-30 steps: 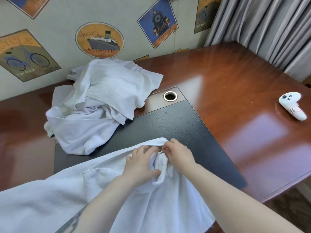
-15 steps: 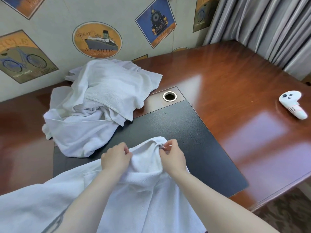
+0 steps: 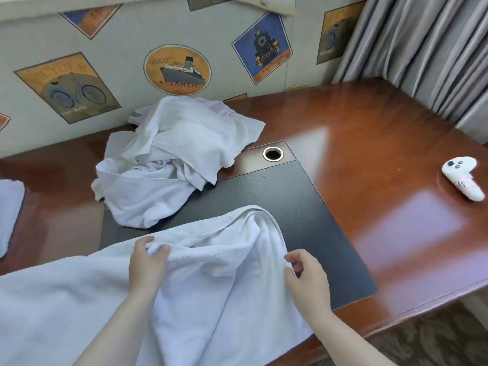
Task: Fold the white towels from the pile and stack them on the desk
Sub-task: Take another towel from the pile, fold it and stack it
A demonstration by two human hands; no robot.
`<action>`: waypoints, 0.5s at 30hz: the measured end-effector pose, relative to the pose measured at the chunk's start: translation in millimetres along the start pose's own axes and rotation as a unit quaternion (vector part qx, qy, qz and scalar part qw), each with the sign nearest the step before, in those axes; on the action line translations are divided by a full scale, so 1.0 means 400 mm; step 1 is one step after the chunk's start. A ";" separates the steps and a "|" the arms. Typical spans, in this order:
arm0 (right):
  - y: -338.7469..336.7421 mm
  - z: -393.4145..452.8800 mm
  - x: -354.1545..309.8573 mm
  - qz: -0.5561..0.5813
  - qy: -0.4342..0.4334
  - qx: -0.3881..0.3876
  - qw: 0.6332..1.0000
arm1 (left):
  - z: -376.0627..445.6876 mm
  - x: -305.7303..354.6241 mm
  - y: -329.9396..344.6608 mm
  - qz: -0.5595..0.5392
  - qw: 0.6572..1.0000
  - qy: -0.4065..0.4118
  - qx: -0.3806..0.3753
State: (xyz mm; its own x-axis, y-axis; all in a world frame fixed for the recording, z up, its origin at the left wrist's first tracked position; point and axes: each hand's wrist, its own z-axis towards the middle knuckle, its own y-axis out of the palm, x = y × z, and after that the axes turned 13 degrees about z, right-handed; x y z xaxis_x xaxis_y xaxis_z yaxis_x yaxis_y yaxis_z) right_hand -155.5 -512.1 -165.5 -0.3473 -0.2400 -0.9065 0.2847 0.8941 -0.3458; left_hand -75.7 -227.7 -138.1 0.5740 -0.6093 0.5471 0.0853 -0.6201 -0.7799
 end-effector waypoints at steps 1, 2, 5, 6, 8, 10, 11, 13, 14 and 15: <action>-0.022 -0.027 0.023 -0.029 0.009 -0.002 1.000 | -0.017 0.000 -0.002 -0.032 0.999 -0.014 0.018; -0.046 -0.049 0.044 -0.051 0.027 -0.002 0.998 | -0.037 0.006 -0.005 -0.062 0.997 -0.035 0.028; -0.114 -0.083 0.091 -0.118 0.074 -0.048 0.989 | -0.111 0.049 -0.006 -0.149 0.987 -0.050 0.016; -0.131 -0.088 0.098 -0.148 0.085 -0.081 0.982 | -0.147 0.065 0.000 -0.177 0.984 -0.035 0.007; -0.151 -0.096 0.106 -0.192 0.089 -0.129 0.969 | -0.236 0.096 0.020 -0.219 0.976 0.014 -0.004; -0.161 -0.106 0.116 -0.180 0.084 -0.149 0.969 | -0.338 0.123 0.059 -0.238 0.968 0.073 -0.034; -0.165 -0.111 0.125 -0.161 0.074 -0.150 0.973 | -0.385 0.132 0.087 -0.241 0.964 0.100 -0.061; -0.175 -0.121 0.139 -0.122 0.043 -0.134 0.982 | -0.470 0.138 0.156 -0.235 0.953 0.145 -0.128; -0.180 -0.123 0.143 -0.097 0.038 -0.131 0.986 | -0.503 0.132 0.190 -0.223 0.949 0.163 -0.152; -0.184 -0.123 0.144 -0.070 0.042 -0.134 0.988 | -0.528 0.118 0.222 -0.197 0.950 0.176 -0.164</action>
State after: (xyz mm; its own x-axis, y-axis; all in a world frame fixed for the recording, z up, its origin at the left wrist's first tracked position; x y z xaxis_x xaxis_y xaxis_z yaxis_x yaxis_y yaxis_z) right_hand -240.2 -573.1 -180.3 -0.4430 -0.3470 -0.8266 -0.0155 0.9249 -0.3799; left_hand -213.2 -415.9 -117.2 0.2372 -0.3896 0.8899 -0.0552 -0.9200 -0.3880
